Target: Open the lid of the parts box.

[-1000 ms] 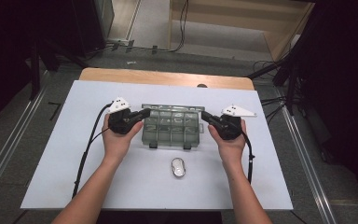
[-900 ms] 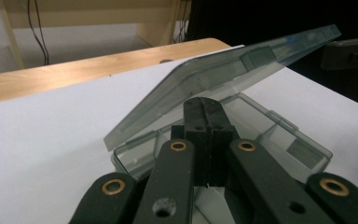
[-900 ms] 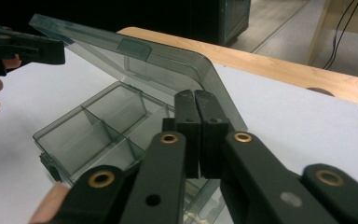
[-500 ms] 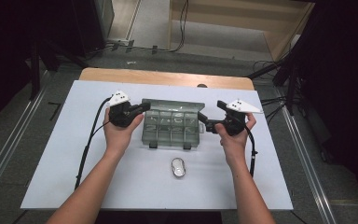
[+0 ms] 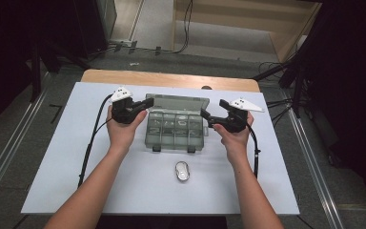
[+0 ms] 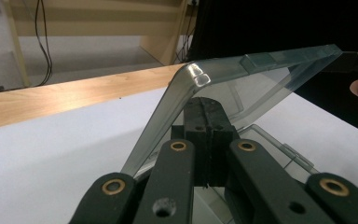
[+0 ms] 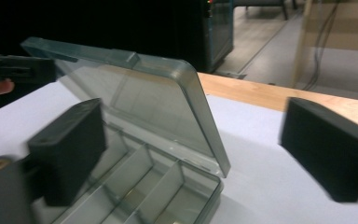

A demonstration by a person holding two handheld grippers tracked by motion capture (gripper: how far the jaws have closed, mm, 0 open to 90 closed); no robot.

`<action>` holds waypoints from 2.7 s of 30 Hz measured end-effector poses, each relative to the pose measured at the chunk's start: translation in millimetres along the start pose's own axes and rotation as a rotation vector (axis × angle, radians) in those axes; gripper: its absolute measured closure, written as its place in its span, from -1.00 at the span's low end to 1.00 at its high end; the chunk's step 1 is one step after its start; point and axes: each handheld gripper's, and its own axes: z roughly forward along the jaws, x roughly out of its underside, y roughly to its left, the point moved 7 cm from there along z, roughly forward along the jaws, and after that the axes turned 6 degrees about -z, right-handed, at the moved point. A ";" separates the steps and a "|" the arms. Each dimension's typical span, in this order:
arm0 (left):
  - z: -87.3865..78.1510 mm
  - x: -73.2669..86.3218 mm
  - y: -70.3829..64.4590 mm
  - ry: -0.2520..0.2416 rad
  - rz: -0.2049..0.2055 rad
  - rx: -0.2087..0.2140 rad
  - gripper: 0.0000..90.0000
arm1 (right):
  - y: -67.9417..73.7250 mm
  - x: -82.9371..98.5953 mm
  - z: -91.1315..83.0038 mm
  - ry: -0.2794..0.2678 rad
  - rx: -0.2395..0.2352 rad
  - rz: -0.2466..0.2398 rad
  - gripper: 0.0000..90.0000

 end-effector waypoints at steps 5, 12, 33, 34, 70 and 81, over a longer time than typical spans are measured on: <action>1.7 -2.6 3.1 -0.009 -0.008 -0.002 0.99 | -4.5 0.2 5.3 -0.022 0.057 0.051 -0.13; 4.2 -4.8 4.2 -0.016 0.000 -0.008 0.99 | 0.3 3.0 10.9 -0.033 0.055 0.022 0.44; -6.2 0.4 -1.1 -0.030 0.022 0.003 0.95 | 0.9 -8.5 12.9 -0.076 0.143 0.059 0.84; -9.5 2.0 0.0 -0.037 0.020 0.000 0.84 | 0.6 -8.9 13.2 -0.075 0.147 0.060 0.85; 37.3 33.2 41.8 0.102 -0.006 -0.242 0.69 | -15.2 -19.4 35.9 -0.043 0.182 0.103 0.90; 40.5 34.4 40.9 0.116 0.028 -0.293 0.89 | -19.5 -20.3 41.5 -0.042 0.181 0.085 0.91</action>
